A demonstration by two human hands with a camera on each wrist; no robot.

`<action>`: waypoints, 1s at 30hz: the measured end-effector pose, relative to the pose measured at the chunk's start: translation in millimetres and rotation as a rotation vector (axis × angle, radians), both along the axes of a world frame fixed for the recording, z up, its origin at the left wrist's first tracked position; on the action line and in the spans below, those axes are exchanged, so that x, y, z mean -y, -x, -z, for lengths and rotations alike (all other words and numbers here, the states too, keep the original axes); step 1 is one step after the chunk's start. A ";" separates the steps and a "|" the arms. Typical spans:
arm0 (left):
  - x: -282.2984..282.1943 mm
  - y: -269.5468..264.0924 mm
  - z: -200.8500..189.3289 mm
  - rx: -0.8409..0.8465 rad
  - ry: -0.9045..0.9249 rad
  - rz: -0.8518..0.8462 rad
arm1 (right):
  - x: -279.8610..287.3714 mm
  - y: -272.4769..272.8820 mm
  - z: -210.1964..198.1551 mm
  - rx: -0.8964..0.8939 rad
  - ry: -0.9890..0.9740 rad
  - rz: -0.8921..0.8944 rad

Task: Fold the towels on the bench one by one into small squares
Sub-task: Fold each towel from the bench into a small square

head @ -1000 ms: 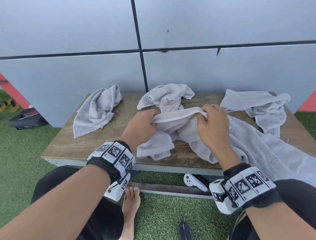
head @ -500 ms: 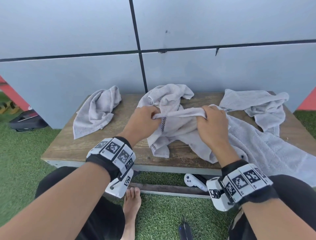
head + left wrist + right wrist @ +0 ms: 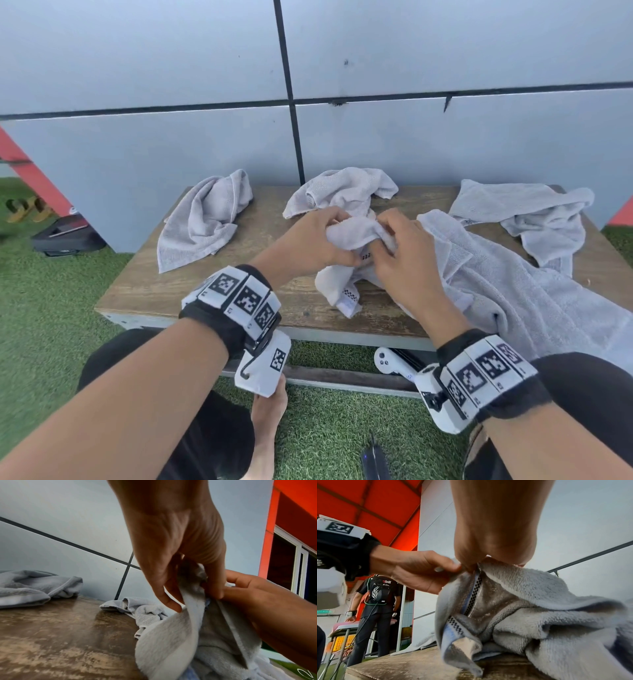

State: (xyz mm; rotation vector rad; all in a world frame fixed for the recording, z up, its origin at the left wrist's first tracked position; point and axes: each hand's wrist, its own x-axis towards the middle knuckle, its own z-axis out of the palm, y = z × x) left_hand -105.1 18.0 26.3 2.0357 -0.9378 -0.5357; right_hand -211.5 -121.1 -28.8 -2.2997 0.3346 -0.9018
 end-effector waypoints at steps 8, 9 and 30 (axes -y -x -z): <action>-0.9 -6.4 3.0 0.039 0.209 -0.153 | 0.2 3.6 -7.4 0.018 -0.105 0.048; 0.8 -4.3 -0.3 0.076 0.195 -0.116 | -1.5 4.1 -9.9 0.019 -0.055 0.041; -19.4 -25.7 3.8 0.072 0.035 -0.098 | 71.2 56.7 -57.5 -0.304 -0.041 0.241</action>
